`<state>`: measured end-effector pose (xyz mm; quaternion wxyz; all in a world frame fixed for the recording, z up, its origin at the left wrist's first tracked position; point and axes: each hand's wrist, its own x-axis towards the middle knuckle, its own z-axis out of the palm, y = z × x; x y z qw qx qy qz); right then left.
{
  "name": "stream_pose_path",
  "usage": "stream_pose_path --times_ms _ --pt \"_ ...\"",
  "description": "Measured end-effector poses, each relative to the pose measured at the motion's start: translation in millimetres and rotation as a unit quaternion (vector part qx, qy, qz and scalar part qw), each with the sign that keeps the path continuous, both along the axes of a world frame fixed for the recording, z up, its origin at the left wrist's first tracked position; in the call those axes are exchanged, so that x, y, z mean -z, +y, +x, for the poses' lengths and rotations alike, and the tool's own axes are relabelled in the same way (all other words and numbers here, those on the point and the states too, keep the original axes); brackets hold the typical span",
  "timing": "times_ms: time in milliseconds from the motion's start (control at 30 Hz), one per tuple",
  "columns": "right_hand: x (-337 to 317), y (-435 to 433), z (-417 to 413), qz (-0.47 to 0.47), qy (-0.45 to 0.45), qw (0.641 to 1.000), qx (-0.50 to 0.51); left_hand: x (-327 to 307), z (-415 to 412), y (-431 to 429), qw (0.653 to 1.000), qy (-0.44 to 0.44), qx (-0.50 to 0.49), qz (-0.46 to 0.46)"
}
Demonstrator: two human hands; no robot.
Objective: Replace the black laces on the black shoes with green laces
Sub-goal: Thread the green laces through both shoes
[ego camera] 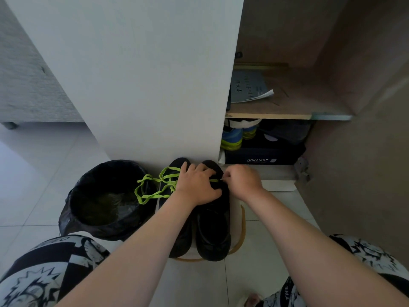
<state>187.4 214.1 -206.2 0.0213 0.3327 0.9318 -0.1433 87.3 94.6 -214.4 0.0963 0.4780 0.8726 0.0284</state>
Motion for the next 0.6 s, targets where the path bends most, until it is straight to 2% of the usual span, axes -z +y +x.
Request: stream_pose_path --times_ms 67,167,267,300,367,433,500,600 --pt "-6.3 7.8 4.3 0.063 -0.023 0.993 0.093 -1.0 -2.4 0.4 1.000 -0.010 -0.008 -0.022" --pt "-15.4 27.3 18.5 0.095 -0.078 0.970 0.209 -1.0 -2.7 0.1 0.999 -0.024 -0.009 -0.027" --pt "-18.4 24.9 24.6 0.100 -0.152 0.973 0.144 0.1 -2.6 -1.6 0.999 -0.036 -0.013 -0.004" --pt "-12.9 22.7 24.5 0.086 -0.134 0.982 0.096 -0.9 -4.0 -1.7 0.999 -0.044 -0.020 0.012" --pt "-0.6 17.0 23.0 -0.008 -0.045 0.999 -0.004 -6.3 -11.2 -1.5 0.993 -0.089 -0.045 0.061" --pt "7.7 9.3 17.7 -0.091 0.024 0.993 -0.069 -14.6 -22.0 -2.9 0.984 -0.131 -0.070 0.097" --pt "13.6 4.2 10.5 -0.084 0.040 0.991 -0.093 -20.1 -34.3 -6.7 0.982 -0.133 -0.090 0.099" --pt "11.3 0.7 4.8 -0.066 0.057 0.994 -0.061 -22.9 -48.7 -14.3 0.967 -0.201 -0.134 0.080"
